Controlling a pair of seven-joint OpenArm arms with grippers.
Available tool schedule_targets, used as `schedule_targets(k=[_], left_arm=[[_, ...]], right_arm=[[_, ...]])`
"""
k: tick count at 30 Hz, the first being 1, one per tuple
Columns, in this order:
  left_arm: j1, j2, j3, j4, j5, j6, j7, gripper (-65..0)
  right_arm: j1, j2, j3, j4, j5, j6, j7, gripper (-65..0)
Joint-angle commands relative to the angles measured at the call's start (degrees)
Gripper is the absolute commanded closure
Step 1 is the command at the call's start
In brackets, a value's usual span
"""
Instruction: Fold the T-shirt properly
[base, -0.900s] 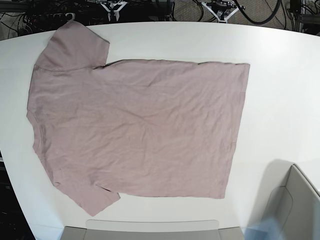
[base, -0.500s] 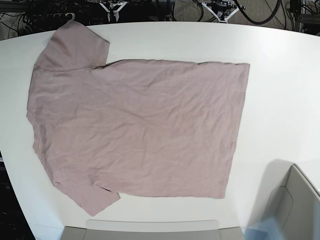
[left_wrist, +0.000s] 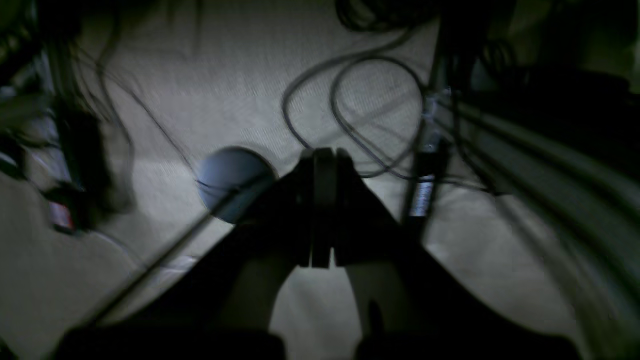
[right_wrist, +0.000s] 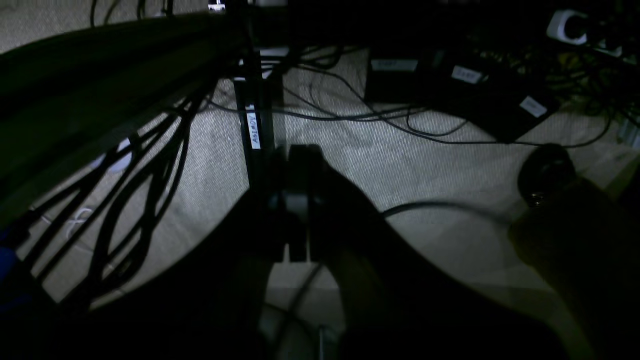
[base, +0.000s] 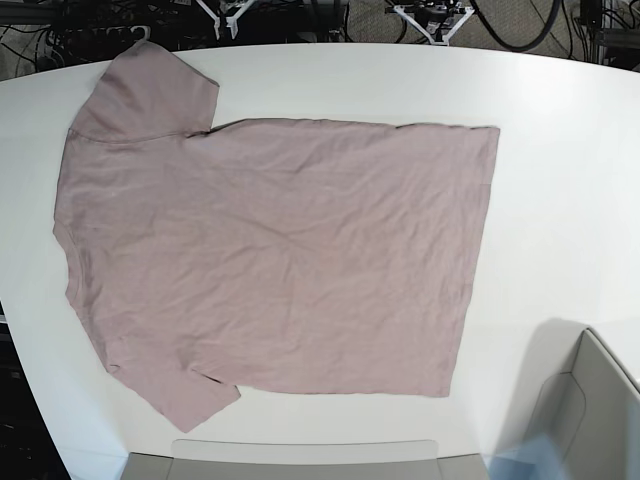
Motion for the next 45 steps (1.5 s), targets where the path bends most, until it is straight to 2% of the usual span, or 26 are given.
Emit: schedule_targets(k=[1,13,15,20,24,27,31,38,41,45], left_arm=[[2.1,-0.2,0.2,2.6,-1.2,0.2,0.2,-0.1],[19.8,-4.4,-0.1,29.4,-6.1,0.2,1.5,-0.1],[23.1,-5.6,-0.1,34.6,-6.2,0.2,1.5,-0.1],[29.6,-5.9,-0.4,43.9,-6.2,0.2,1.5,-0.1],[33.4,-5.9,-4.3,49.8,-6.2,0.2,1.8,-0.1],[34.3,-6.0,-8.2,55.0,-6.2,0.2,5.8,-0.1],[34.1,-6.0,-13.4,63.0,-6.2,0.2,11.8,-0.1],[32.2,-5.9,-19.7,72.9,-6.2,0.2,14.1,-0.1],[28.9,-5.9,-21.1,76.2,-6.1,0.2,15.2,-0.1],[23.6,-5.7,-21.2,81.9,-6.1,0.2,22.8,-0.1]], right_arm=[[-2.5,0.1,0.0,1.7,-0.2,0.1,-0.1,-0.1],[-24.7,4.0,-0.1,32.1,0.1,0.1,-0.1,-0.1],[-28.6,5.5,-0.1,38.5,0.1,0.1,-0.1,-0.1],[-37.9,8.5,0.2,52.2,0.2,0.1,-0.1,-0.1],[-44.7,10.5,0.6,62.4,0.2,-0.1,-0.1,-0.1],[-48.4,11.8,0.6,69.3,0.2,-0.2,-0.1,-0.1],[-51.0,11.7,3.1,79.3,0.2,-0.3,-0.1,-0.1],[-50.7,11.4,8.4,97.4,-0.1,-0.3,-0.1,-0.1],[-47.2,11.3,8.8,98.5,-0.1,-0.3,-0.1,-0.1],[-42.3,9.8,8.2,98.4,-0.2,-0.3,-0.1,-0.1]])
